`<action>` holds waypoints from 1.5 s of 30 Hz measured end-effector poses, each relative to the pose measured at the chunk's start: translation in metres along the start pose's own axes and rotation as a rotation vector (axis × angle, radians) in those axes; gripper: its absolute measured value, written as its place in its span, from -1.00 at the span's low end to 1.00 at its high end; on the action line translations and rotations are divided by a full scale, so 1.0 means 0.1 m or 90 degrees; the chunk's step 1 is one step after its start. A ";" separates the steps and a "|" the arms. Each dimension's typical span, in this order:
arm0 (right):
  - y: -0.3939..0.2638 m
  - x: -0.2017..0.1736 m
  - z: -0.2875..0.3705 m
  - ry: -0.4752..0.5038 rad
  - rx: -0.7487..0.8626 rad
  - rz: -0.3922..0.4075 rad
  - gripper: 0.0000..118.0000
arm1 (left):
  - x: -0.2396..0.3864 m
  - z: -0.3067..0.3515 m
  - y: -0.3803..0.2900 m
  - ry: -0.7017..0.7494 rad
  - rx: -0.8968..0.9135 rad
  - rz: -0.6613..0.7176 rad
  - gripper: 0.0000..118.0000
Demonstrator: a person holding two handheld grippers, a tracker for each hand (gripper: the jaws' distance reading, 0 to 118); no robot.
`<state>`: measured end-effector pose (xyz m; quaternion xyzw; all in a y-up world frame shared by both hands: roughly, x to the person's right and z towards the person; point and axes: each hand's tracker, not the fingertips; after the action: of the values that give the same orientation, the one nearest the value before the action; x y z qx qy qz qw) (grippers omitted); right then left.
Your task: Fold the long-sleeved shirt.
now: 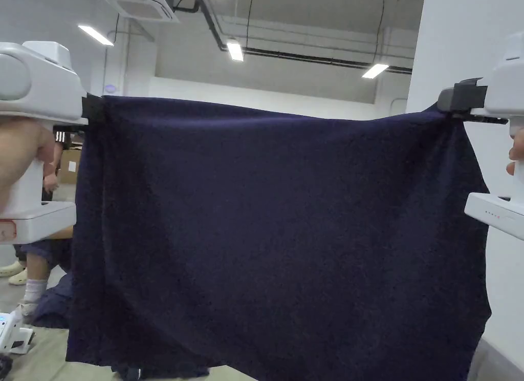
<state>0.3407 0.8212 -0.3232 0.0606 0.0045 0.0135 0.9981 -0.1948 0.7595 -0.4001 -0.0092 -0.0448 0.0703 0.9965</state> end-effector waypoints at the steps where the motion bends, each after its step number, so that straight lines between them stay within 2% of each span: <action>1: 0.02 -0.01 -0.11 -0.004 0.004 0.001 -0.98 | 0.03 -0.10 0.05 -0.001 -0.010 -0.017 -0.73; 6: 0.09 -0.12 -0.74 -0.030 0.041 0.003 -0.98 | 0.08 -0.71 0.24 0.020 0.008 -0.026 -0.73; 8: 0.08 -0.10 -1.01 -0.027 0.060 -0.028 -0.98 | 0.08 -0.95 0.27 0.034 0.019 -0.027 -0.73; 11: 0.05 -0.13 -1.29 -0.047 0.088 -0.044 -0.98 | 0.09 -1.25 0.31 0.048 0.037 -0.015 -0.73; 13: 0.04 -0.17 -1.45 -0.058 0.104 -0.028 -0.98 | 0.10 -1.41 0.35 0.051 0.043 -0.015 -0.73; 15: 0.01 -0.21 -1.55 -0.059 0.113 -0.032 -0.98 | 0.11 -1.53 0.37 0.061 0.052 -0.026 -0.73; 17: -0.01 -0.19 -1.64 -0.057 0.112 -0.026 -0.98 | 0.07 -1.57 0.37 0.065 0.113 -0.014 -0.74; 18: -0.03 -0.19 -1.68 -0.057 0.105 -0.027 -0.98 | 0.08 -1.62 0.38 0.064 0.082 -0.020 -0.73; 22: -0.23 -0.20 -1.72 -0.033 0.104 -0.008 -0.98 | 0.07 -1.65 0.26 0.066 0.078 -0.014 -0.74; 25: -0.47 -0.12 -1.69 -0.031 0.072 -0.030 -0.98 | 0.04 -1.64 0.03 0.070 0.044 -0.033 -0.74; 30: -1.04 -0.04 -1.43 -0.015 0.021 -0.021 -0.98 | 0.00 -1.45 -0.60 0.039 -0.018 -0.060 -0.74; 33: -1.49 0.03 -1.08 -0.001 -0.023 -0.022 -0.98 | -0.03 -1.11 -1.09 0.018 -0.051 -0.052 -0.74; 35: -1.76 0.09 -0.81 0.016 -0.060 -0.001 -0.98 | -0.06 -0.86 -1.43 0.011 -0.079 -0.056 -0.74; 37: -2.06 0.14 -0.52 0.011 -0.097 0.000 -0.98 | -0.10 -0.55 -1.78 -0.012 -0.108 -0.055 -0.74; 39: -2.46 0.23 -0.15 0.049 -0.134 -0.074 -0.98 | -0.13 -0.27 -2.17 -0.025 -0.147 -0.057 -0.74; 40: -2.67 0.23 0.07 0.026 -0.166 -0.050 -0.98 | -0.16 -0.14 -2.36 -0.032 -0.169 -0.061 -0.74; 41: -2.91 0.23 0.30 0.039 -0.164 -0.062 -0.98 | -0.20 0.08 -2.64 -0.042 -0.191 -0.019 -0.74; 42: -3.14 0.24 0.51 0.057 -0.196 -0.077 -0.98 | -0.20 0.28 -2.91 -0.049 -0.224 -0.044 -0.74; 43: -3.30 0.24 0.70 0.047 -0.219 -0.067 -0.98 | -0.20 0.46 -3.12 -0.044 -0.235 -0.048 -0.74; 44: -3.53 0.24 0.94 0.032 -0.236 -0.085 -0.98 | -0.20 0.66 -3.36 -0.065 -0.258 -0.041 -0.74; 45: -3.72 0.25 1.14 0.045 -0.263 -0.094 -0.98 | -0.22 0.82 -3.55 -0.081 -0.296 -0.064 -0.74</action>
<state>0.3767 0.4390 -0.2549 -0.1463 0.0414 -0.0567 0.9868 -0.1747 0.4056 -0.3112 -0.2318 -0.1228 0.0088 0.9649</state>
